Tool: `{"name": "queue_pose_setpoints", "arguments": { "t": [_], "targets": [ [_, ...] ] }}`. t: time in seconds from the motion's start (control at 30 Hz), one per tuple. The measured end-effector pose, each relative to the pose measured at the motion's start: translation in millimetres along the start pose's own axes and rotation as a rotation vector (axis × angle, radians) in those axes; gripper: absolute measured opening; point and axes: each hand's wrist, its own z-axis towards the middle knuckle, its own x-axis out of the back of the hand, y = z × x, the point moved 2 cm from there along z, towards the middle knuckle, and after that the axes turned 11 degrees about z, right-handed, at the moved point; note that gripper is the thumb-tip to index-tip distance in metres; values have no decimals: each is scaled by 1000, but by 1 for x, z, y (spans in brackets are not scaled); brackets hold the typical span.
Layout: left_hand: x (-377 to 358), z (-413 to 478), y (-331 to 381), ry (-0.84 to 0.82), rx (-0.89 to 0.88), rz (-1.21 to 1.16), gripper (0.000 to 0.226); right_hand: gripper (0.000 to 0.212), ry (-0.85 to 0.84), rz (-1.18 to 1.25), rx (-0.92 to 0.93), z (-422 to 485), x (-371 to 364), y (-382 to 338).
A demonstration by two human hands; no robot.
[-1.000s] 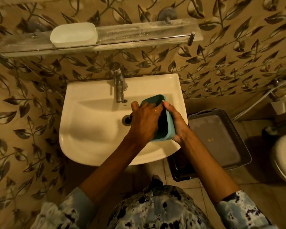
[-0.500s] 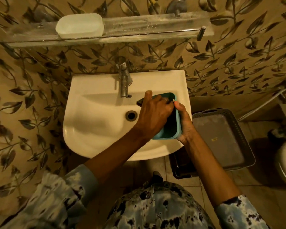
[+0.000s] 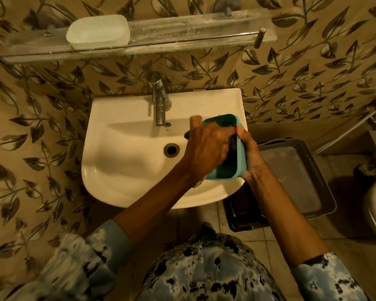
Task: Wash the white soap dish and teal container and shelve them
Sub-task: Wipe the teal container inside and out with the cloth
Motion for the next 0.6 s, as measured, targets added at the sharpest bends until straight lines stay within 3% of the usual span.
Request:
{"name": "queue_pose_setpoints", "arguments": {
  "t": [0.13, 0.23, 0.33, 0.43, 0.5, 0.6],
  "targets": [
    [4, 10, 4, -98, 179, 135, 14, 62, 40, -61, 35, 0, -2, 6],
    [0, -3, 13, -236, 239, -101, 18, 75, 34, -74, 77, 1, 1, -1],
    [-2, -18, 14, -465, 143, -325, 24, 80, -54, -191, 168, 0, 7, -10],
    [-4, -23, 1, -639, 176, -497, 32, 84, -75, -276, 195, -2, 8, -8],
    [3, -22, -6, -642, 296, -677, 32, 86, -68, -244, 228, -5, 8, -10],
    [13, -18, -15, -572, 713, -1107, 22, 84, -107, -399, 293, -8, -2, -14]
  ]
}}
